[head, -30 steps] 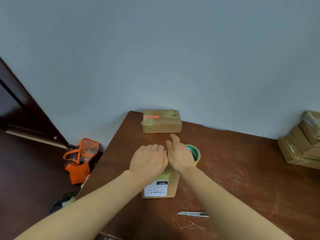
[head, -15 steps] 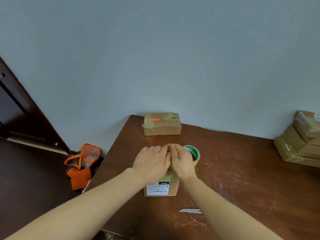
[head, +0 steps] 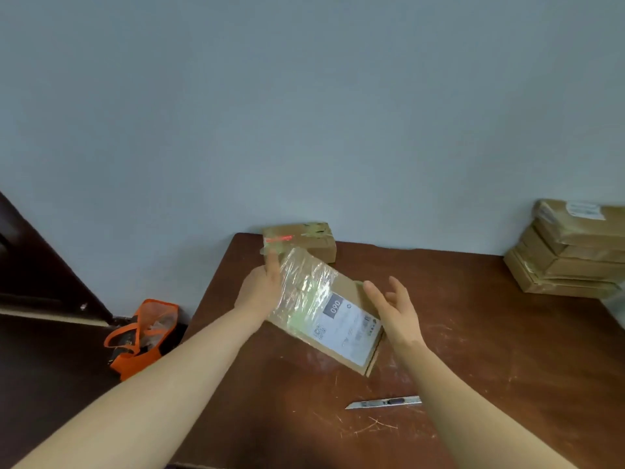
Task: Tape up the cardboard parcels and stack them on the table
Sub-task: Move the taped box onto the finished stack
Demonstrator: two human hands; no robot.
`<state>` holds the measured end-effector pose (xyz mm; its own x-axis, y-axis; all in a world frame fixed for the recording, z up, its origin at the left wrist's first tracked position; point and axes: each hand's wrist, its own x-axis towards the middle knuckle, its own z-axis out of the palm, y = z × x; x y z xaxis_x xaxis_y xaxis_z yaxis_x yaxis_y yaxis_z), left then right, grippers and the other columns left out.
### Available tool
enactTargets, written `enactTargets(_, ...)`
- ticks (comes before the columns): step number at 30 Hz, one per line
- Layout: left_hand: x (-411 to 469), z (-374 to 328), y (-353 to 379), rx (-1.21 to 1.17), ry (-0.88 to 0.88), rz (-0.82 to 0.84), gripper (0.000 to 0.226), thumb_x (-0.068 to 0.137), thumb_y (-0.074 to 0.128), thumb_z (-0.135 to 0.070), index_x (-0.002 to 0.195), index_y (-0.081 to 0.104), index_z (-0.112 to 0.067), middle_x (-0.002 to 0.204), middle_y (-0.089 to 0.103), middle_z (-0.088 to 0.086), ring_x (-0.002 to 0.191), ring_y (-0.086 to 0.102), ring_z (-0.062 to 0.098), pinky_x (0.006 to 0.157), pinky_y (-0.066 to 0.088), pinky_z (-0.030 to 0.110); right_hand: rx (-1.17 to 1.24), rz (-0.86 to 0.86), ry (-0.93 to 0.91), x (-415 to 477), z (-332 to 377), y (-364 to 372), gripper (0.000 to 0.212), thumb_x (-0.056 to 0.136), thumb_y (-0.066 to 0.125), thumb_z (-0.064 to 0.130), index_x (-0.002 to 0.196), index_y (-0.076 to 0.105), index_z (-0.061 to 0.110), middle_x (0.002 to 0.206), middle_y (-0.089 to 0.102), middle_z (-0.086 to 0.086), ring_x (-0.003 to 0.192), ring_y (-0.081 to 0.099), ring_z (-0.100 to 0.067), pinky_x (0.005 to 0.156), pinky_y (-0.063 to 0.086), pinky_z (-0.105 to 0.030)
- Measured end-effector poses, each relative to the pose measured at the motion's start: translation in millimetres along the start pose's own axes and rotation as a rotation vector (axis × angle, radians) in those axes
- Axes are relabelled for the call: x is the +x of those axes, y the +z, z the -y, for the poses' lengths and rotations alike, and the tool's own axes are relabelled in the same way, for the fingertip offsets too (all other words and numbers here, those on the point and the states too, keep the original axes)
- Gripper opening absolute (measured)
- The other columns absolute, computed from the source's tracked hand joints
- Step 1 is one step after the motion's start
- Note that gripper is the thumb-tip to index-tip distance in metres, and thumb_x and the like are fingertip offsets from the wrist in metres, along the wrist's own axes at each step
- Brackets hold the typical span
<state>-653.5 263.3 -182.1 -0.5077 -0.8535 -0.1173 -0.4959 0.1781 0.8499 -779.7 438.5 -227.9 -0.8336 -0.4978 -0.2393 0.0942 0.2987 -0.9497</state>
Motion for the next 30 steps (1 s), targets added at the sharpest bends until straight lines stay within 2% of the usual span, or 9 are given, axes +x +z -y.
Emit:
enactTargets(4,4,3,13,-0.232,-0.167,0.288,0.084,0.072,0.034,-0.086,0.122,0.054,-0.022,0.104,0.052,-0.013,0.096,0.048,0.007,0.090,0.040,0.035,0.207,0.000,0.139,0,-8,-13,0.082,0.057,0.072,0.062,0.123,0.052,0.017,0.104,0.072,-0.002,0.090,0.071,-0.019,0.077,0.058,-0.036)
enactTargets(8,18,7,26,-0.187,-0.064,0.417,0.068,0.056,0.068,-0.074,0.101,0.069,-0.023,0.092,0.074,-0.008,0.089,0.069,0.012,0.076,0.051,0.029,0.154,-0.118,0.140,3,-6,-16,0.054,0.079,0.064,0.053,0.114,0.055,0.014,0.089,0.073,0.001,0.071,0.071,-0.011,0.051,0.050,-0.017)
enactTargets(10,29,3,37,-0.202,-0.057,0.445,0.061,0.063,0.067,-0.069,0.102,0.069,-0.022,0.093,0.074,-0.006,0.088,0.069,0.012,0.074,0.052,0.029,0.156,-0.150,0.157,7,-2,-23,0.057,0.079,0.061,0.058,0.116,0.054,0.014,0.091,0.072,0.002,0.073,0.071,-0.011,0.056,0.053,-0.020)
enactTargets(13,43,-9,64,-0.209,-0.084,0.456,0.062,0.075,0.057,-0.071,0.109,0.062,-0.019,0.102,0.067,-0.005,0.096,0.062,0.015,0.080,0.043,0.029,0.202,-0.204,0.206,10,-5,-41,0.066,0.082,0.053,0.065,0.130,0.048,0.021,0.112,0.066,0.000,0.099,0.065,-0.019,0.086,0.055,-0.038)
enactTargets(18,44,-29,125,-0.226,-0.210,0.532,0.075,0.081,0.049,-0.071,0.124,0.053,-0.010,0.114,0.062,0.004,0.106,0.058,0.025,0.098,0.044,0.042,0.109,-0.328,0.183,5,-19,-86,0.039,0.093,0.055,0.041,0.124,0.057,0.017,0.098,0.067,0.010,0.087,0.064,-0.005,0.061,0.049,-0.014)
enactTargets(24,21,-80,193,-0.200,-0.266,0.674,0.076,0.084,0.041,-0.070,0.138,0.046,-0.017,0.132,0.055,0.006,0.121,0.051,0.029,0.107,0.036,0.045,0.251,-0.601,0.277,15,-42,-156,0.053,0.085,0.063,0.050,0.123,0.052,0.016,0.108,0.065,-0.001,0.101,0.062,-0.018,0.092,0.052,-0.038)
enactTargets(26,12,-94,217,-0.202,-0.247,0.675,0.060,0.089,0.052,-0.053,0.135,0.051,-0.014,0.129,0.058,0.006,0.117,0.055,0.025,0.102,0.041,0.038,0.299,-0.642,0.282,22,-49,-184,0.048,0.085,0.065,0.048,0.119,0.054,0.017,0.104,0.066,-0.001,0.097,0.064,-0.017,0.087,0.054,-0.037)
enactTargets(28,1,-109,238,-0.231,-0.213,0.674,0.039,0.092,0.059,-0.037,0.120,0.062,-0.010,0.109,0.068,0.002,0.095,0.065,0.016,0.072,0.049,0.022,0.374,-0.666,0.285,31,-55,-216,0.035,0.088,0.064,0.038,0.117,0.060,0.018,0.101,0.067,0.001,0.094,0.064,-0.016,0.080,0.055,-0.034)
enactTargets(30,-11,-119,258,-0.232,-0.175,0.648,0.028,0.093,0.060,-0.032,0.111,0.066,-0.011,0.098,0.070,-0.001,0.083,0.065,0.009,0.055,0.042,0.015,0.451,-0.681,0.314,40,-60,-243,0.035,0.086,0.062,0.025,0.121,0.062,0.019,0.106,0.067,-0.002,0.102,0.063,-0.020,0.093,0.051,-0.041)
